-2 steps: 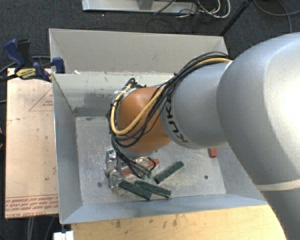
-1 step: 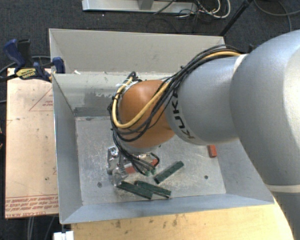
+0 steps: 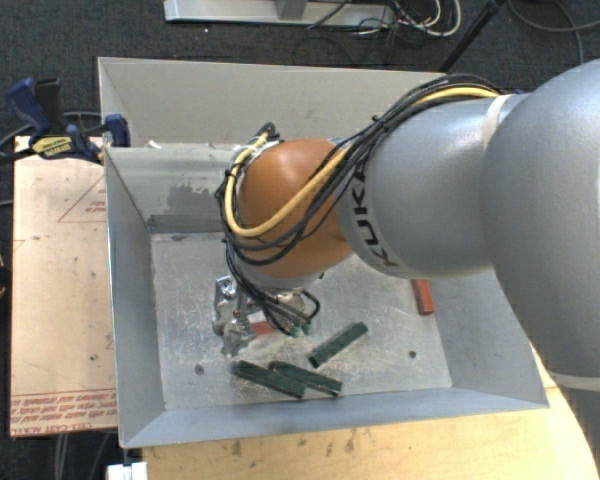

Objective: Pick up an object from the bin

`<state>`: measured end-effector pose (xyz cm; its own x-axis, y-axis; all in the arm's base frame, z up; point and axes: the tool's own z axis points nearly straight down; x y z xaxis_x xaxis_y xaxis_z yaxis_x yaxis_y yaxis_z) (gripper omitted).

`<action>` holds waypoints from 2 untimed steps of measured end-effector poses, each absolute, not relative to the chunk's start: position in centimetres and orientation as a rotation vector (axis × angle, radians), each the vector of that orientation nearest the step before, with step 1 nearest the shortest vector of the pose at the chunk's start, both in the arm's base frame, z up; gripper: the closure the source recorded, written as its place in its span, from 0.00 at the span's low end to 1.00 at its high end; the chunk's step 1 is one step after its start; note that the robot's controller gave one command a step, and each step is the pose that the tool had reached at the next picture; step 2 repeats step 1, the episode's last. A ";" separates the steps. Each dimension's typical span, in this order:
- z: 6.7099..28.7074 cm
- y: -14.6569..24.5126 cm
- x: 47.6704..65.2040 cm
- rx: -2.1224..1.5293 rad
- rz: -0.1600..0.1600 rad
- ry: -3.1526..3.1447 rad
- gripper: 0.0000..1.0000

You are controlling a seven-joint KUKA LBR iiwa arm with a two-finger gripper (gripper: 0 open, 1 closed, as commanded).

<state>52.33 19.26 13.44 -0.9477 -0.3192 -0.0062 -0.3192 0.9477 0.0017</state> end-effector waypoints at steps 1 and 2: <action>21.9 18.5 52.5 -0.485 0.002 3.102 1.00; 21.9 18.5 52.5 -0.485 0.002 3.102 1.00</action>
Offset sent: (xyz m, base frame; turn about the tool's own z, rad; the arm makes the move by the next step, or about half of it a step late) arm 0.0000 0.0000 0.0000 0.0000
